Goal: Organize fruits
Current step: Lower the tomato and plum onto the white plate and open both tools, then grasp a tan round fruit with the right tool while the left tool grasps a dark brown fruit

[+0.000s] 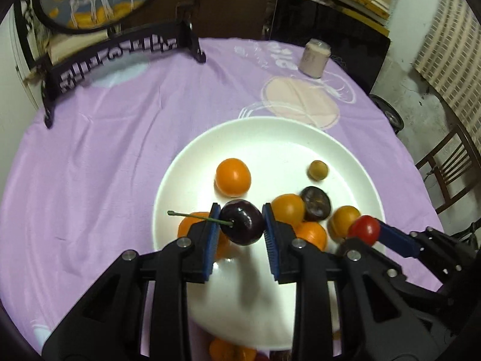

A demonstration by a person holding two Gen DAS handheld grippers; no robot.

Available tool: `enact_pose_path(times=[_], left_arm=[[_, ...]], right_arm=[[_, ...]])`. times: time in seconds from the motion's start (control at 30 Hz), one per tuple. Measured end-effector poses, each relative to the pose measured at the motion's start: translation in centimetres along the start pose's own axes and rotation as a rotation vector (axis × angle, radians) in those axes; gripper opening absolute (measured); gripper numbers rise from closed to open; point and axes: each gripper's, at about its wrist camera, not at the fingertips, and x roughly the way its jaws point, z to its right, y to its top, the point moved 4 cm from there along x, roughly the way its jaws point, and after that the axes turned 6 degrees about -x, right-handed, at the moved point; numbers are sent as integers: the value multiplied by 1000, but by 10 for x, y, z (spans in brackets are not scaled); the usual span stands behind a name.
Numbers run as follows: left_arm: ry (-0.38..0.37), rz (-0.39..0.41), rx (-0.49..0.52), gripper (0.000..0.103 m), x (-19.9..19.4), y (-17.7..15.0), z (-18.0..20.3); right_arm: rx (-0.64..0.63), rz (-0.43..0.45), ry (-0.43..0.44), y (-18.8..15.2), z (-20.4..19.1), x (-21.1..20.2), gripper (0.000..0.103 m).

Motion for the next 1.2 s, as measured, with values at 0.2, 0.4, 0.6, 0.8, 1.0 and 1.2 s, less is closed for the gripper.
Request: enact_pose_path(times=[0.2, 0.4, 0.6, 0.8, 1.0, 1.2], left_arm=[[-24, -10, 5, 29, 12, -1, -4], [-44, 94, -38, 74, -26, -2, -8], [-58, 162, -42, 83, -88, -38, -18], [-69, 169, 23, 83, -118, -110, -15], [-75, 120, 71, 83, -124, -155, -14], [-91, 80, 53, 84, -124, -180, -27]], right_arm=[[1, -15, 18, 0, 4, 17, 31], [45, 68, -17, 1, 12, -13, 55], [62, 101, -31, -31, 9, -69, 55], [57, 114, -33, -73, -10, -110, 63], [14, 132, -42, -78, -30, -125, 64], [-9, 76, -42, -92, -42, -110, 65]])
